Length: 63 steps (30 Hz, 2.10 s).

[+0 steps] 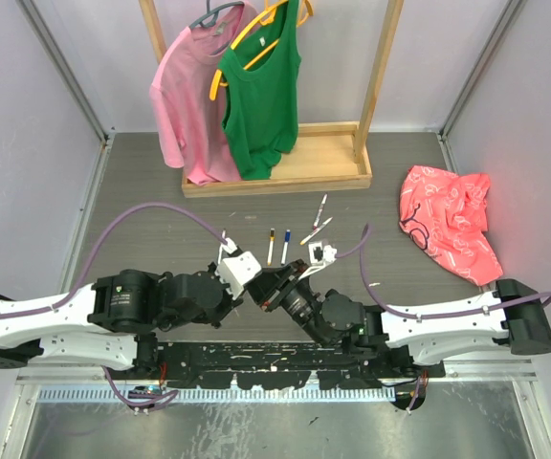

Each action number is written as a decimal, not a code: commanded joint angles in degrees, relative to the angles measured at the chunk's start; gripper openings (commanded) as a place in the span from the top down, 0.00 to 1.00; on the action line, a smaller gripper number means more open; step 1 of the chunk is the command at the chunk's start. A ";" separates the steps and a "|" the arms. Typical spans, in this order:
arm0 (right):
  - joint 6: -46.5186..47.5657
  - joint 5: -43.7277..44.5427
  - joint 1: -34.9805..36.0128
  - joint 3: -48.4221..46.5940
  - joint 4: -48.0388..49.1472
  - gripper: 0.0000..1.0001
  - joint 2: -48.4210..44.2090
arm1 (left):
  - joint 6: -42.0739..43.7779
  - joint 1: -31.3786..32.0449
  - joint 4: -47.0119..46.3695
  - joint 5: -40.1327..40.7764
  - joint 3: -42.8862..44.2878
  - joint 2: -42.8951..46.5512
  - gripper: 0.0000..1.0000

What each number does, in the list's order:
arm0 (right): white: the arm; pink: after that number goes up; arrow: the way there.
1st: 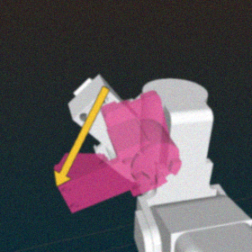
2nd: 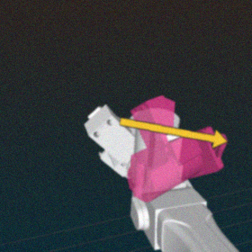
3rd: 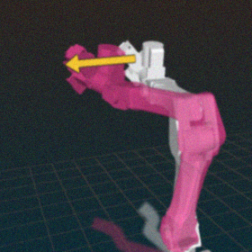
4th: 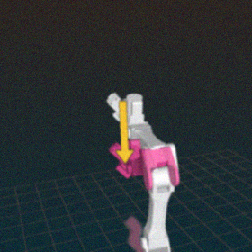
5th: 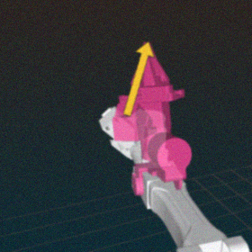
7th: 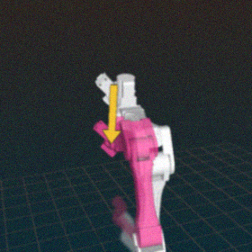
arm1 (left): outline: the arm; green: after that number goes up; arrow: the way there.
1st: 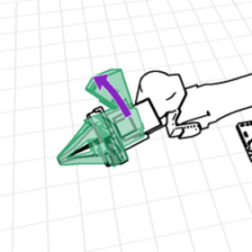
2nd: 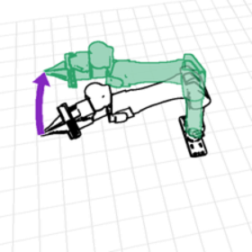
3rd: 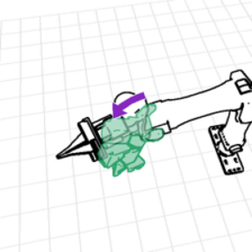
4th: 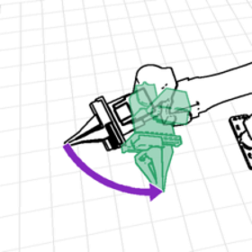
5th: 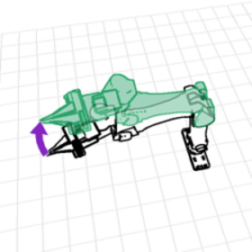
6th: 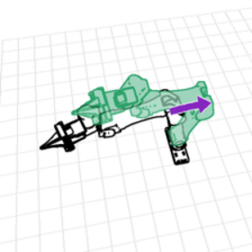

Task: Insert the pens into the pen caps
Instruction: Press the pen cap onto the pen.

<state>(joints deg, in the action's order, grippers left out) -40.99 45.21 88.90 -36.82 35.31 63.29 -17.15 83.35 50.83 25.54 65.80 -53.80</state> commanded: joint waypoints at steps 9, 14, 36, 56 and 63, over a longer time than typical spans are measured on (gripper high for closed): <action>-5.00 -15.57 5.93 6.25 -19.83 1.00 9.02 | 1.81 -1.00 -44.17 5.22 9.14 2.60 1.00; -0.11 -9.42 5.12 2.04 -27.31 1.00 3.29 | 1.48 -1.00 -43.40 3.94 8.34 3.06 1.00; 17.74 -4.18 -0.38 -14.11 -39.73 0.89 -13.08 | -1.77 -1.00 -39.64 -6.48 2.22 4.36 1.00; 23.54 -8.53 -0.36 -11.68 -27.23 0.56 -27.08 | -4.82 -1.00 -37.80 -9.49 0.50 3.35 1.00; 24.87 -7.49 -0.40 -11.47 -23.61 0.49 -27.74 | -4.91 -1.00 -37.91 -10.86 0.30 3.02 1.00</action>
<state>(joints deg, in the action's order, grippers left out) -18.26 37.19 88.33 -47.83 6.35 35.46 -21.67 82.54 17.54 16.01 65.28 -51.35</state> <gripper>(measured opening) 0.497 0.114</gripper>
